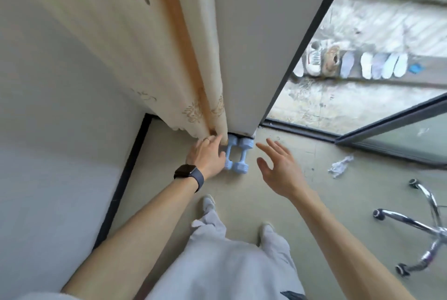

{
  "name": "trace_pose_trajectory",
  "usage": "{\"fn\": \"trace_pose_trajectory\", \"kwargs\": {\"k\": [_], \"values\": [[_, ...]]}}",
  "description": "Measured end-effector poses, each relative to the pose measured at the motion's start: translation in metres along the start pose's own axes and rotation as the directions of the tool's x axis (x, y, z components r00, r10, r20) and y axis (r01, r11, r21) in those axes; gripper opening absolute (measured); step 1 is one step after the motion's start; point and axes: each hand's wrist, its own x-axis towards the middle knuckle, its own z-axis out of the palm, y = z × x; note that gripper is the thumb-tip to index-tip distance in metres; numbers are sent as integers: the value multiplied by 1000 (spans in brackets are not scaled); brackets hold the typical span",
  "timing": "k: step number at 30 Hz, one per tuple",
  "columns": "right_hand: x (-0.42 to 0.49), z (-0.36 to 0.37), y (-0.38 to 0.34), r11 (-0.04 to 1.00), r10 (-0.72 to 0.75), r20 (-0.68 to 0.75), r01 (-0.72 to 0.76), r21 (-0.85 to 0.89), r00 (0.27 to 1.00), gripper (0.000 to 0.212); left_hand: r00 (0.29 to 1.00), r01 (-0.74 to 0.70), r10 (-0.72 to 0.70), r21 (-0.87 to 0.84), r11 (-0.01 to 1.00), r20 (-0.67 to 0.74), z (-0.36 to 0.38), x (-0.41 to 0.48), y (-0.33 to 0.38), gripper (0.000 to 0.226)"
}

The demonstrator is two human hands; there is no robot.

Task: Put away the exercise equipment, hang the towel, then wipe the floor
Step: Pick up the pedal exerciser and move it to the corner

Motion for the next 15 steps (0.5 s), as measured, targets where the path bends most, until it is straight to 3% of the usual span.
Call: {"fn": "trace_pose_trajectory", "kwargs": {"k": [3, 6, 10, 15], "values": [[-26, -33, -28, 985, -172, -47, 171, -30, 984, 44, 985, -6, 4, -11, 1000, -170, -29, -57, 3, 57], [-37, -58, -58, 922, -385, -57, 380, -78, 921, 43, 932, 52, -47, 4, 999, -360, -50, -108, 1, 56], [-59, -70, -95, 748, -657, -38, 645, -159, 753, 43, 826, 223, -191, -5, 975, -530, -59, -187, -11, 58], [-121, -62, -160, 477, -868, 51, 858, -188, 494, 47, 602, 435, -393, -128, 891, -695, -56, -325, -25, 57]]}}
